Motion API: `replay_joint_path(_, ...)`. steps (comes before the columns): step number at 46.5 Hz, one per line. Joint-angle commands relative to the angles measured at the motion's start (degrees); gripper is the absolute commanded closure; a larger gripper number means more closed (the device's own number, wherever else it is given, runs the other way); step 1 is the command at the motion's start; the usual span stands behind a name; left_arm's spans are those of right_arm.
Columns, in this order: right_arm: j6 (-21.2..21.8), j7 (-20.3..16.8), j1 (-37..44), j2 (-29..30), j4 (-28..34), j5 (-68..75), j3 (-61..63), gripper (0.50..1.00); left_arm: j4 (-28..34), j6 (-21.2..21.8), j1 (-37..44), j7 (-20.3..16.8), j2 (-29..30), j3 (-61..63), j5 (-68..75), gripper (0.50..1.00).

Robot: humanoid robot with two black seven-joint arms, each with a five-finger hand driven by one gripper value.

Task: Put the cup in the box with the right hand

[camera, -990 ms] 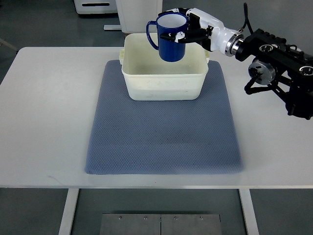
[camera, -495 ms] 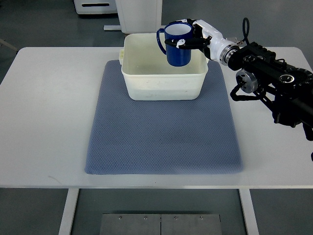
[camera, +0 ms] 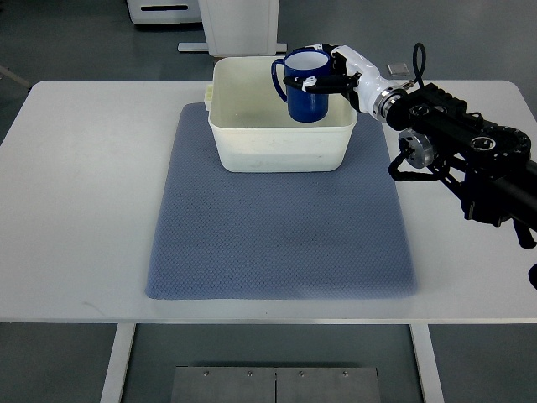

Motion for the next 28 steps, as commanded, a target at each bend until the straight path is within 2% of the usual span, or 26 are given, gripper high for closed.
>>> replay_joint_path(1, -0.01, 0.16, 0.23, 0.00, 0.01, 0.00, 0.01, 0.647, 0.00, 0.00, 0.00, 0.00, 0.00, 0.02, 0.00, 0.500)
replay_joint_path(2, -0.01, 0.16, 0.23, 0.00, 0.01, 0.00, 0.01, 0.614, 0.00, 0.00, 0.00, 0.00, 0.00, 0.02, 0.00, 0.500)
replay_joint_path(3, -0.01, 0.16, 0.23, 0.00, 0.01, 0.00, 0.01, 0.613, 0.00, 0.00, 0.00, 0.00, 0.00, 0.02, 0.00, 0.500)
replay_joint_path(4, -0.01, 0.16, 0.23, 0.00, 0.01, 0.00, 0.01, 0.535, 0.00, 0.00, 0.00, 0.00, 0.00, 0.02, 0.00, 0.500)
replay_joint_path(5, -0.01, 0.16, 0.23, -0.09, 0.01, 0.00, 0.01, 0.515, 0.00, 0.00, 0.00, 0.00, 0.00, 0.02, 0.00, 0.500)
replay_joint_path(28, 0.08, 0.16, 0.49, -0.09, 0.54, 0.00, 0.10, 0.505, 0.00, 0.00, 0.00, 0.00, 0.00, 0.02, 0.00, 0.500)
